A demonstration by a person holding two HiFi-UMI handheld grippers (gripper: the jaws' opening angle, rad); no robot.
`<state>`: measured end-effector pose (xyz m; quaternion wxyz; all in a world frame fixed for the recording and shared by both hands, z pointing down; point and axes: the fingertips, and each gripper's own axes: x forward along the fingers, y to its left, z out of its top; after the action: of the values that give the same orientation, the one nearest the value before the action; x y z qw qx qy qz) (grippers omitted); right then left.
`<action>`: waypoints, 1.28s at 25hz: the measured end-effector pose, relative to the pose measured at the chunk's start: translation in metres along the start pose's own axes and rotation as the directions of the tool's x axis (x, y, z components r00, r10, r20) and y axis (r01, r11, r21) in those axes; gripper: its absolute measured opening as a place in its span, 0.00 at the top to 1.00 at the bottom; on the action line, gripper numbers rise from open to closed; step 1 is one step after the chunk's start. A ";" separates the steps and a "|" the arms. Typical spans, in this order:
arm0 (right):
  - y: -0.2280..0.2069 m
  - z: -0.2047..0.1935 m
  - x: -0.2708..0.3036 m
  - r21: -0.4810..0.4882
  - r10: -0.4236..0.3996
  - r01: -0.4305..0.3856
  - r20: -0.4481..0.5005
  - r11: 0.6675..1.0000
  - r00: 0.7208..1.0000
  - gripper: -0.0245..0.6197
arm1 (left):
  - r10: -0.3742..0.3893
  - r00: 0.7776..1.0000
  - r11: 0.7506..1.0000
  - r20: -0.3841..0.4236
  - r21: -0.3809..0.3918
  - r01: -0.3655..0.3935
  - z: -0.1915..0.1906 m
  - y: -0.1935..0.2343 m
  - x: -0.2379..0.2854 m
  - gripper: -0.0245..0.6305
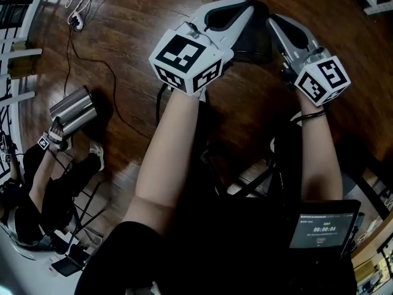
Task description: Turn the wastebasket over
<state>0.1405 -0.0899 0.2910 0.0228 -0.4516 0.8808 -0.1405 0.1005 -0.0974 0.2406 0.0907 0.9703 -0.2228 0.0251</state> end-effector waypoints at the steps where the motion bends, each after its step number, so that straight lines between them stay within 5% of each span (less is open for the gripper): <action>1: -0.008 -0.008 0.002 0.034 -0.010 0.011 -0.005 0.999 1.000 0.93 | -0.003 1.000 1.000 -0.016 0.010 0.003 -0.002 0.003 0.001 0.96; 10: -0.055 -0.083 0.005 0.153 -0.072 0.096 -0.155 0.984 0.985 0.93 | 0.003 0.999 1.000 -0.042 0.007 -0.003 0.007 0.027 0.010 0.96; 15: -0.059 -0.139 0.013 0.420 -0.132 0.158 -0.089 0.894 0.987 0.93 | 0.011 1.000 1.000 -0.023 -0.016 -0.011 0.010 0.043 0.002 0.96; 20: -0.056 -0.184 0.013 0.675 -0.226 0.129 0.057 0.726 0.972 0.93 | -0.002 1.000 0.998 0.016 -0.062 0.003 0.018 0.050 -0.001 0.96; 22: -0.060 -0.210 -0.001 0.778 -0.315 0.137 0.082 0.614 0.945 0.93 | -0.005 1.000 0.998 0.020 -0.066 0.006 0.019 0.048 -0.001 0.96; 24: -0.063 -0.234 -0.016 0.878 -0.410 0.120 0.092 0.464 0.907 0.93 | -0.004 1.000 0.997 0.027 -0.079 0.006 0.020 0.046 0.002 0.96; 26: -0.062 -0.247 -0.024 0.927 -0.464 0.070 0.117 0.367 0.878 0.93 | -0.002 0.999 0.995 0.044 -0.099 0.006 0.023 0.046 0.005 0.96; 32: -0.053 -0.281 -0.038 0.962 -0.520 0.066 0.085 0.264 0.850 0.86 | -0.009 0.998 0.995 0.066 -0.101 0.016 0.040 0.040 0.010 0.96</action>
<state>0.1578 -0.0255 0.5714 0.4245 -0.5298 0.5073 -0.5308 0.0927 -0.1447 0.2086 0.1324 0.9662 -0.2206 -0.0187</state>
